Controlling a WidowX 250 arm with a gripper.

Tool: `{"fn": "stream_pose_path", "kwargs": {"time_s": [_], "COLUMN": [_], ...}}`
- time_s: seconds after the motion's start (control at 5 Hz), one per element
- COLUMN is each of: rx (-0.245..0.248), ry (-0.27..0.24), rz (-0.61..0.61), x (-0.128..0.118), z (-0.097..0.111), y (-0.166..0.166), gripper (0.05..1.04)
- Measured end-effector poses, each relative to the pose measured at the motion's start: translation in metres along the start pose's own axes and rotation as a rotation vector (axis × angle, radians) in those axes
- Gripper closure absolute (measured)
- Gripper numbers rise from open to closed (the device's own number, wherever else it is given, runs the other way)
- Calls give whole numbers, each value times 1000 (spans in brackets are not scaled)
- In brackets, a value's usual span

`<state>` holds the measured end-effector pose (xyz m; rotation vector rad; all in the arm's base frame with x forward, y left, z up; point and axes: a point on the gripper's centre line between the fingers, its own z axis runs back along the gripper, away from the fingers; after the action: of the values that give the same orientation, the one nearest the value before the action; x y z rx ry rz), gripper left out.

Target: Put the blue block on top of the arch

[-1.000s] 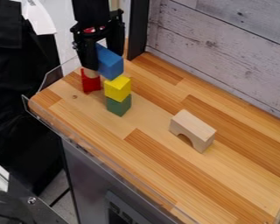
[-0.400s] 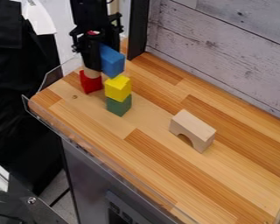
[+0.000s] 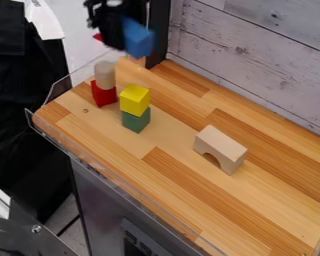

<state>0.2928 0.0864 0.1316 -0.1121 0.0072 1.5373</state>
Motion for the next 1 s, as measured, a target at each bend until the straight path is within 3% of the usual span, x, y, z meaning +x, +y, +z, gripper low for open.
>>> {"fn": "stream_pose_path", "kwargs": {"time_s": [0.2, 0.4, 0.6, 0.8, 1.0], "rx": [-9, 28, 100, 158, 179], "ry": [0, -35, -27, 12, 56], "rz": [-36, -97, -193, -221, -193], "x": [-29, -67, -110, -132, -138], "z": [6, -2, -25, -53, -68], "y": [0, 0, 2, 2, 8], "gripper": [488, 488, 488, 488, 488]}}
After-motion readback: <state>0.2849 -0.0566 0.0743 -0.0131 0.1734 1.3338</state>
